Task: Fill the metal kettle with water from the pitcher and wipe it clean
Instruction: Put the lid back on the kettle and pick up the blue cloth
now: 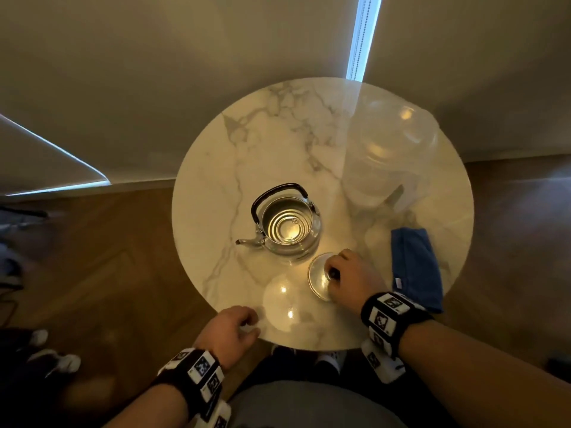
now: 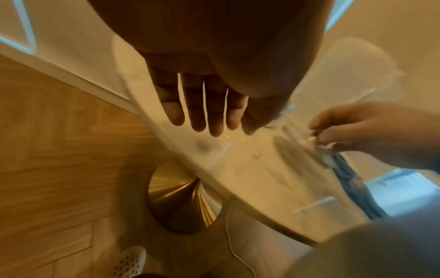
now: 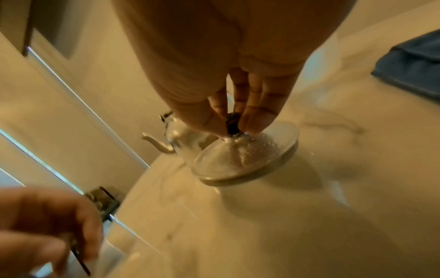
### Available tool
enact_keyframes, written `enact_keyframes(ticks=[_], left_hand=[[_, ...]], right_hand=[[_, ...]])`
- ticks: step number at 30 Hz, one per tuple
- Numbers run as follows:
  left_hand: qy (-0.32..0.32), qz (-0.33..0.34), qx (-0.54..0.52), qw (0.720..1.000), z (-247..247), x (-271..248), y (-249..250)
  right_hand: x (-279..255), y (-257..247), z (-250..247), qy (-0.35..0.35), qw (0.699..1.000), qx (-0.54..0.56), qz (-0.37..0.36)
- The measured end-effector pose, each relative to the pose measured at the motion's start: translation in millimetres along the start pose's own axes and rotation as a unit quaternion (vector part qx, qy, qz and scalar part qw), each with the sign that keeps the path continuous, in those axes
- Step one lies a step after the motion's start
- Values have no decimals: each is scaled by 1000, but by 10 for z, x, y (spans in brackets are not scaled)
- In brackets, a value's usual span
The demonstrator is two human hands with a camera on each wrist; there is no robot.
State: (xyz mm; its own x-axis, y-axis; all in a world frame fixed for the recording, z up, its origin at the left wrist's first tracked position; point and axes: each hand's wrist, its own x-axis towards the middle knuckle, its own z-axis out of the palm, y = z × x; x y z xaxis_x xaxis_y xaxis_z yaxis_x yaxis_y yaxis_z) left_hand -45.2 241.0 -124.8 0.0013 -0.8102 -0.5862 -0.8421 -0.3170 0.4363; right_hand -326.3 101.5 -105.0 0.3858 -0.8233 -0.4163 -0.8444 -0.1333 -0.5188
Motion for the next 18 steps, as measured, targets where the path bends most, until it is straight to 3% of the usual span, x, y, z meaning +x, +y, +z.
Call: enact_keyframes(ticks=[3,7,12,18], left_hand=[[10,-35,-24,999,-96,-43,-198],[70,-38,-67,995,-340,-39,-204],[187,58,-55,979,-852,350,79],[148,158,-47,975,-1251,1091,462]], right_hand=[[-65,-178,-214,52,997,54,-27],[25,-569,-426,109,986,107,-62],[515,-996,-465,128,988,62,-63],[823,-1176,-377,137,990,-11,-10]])
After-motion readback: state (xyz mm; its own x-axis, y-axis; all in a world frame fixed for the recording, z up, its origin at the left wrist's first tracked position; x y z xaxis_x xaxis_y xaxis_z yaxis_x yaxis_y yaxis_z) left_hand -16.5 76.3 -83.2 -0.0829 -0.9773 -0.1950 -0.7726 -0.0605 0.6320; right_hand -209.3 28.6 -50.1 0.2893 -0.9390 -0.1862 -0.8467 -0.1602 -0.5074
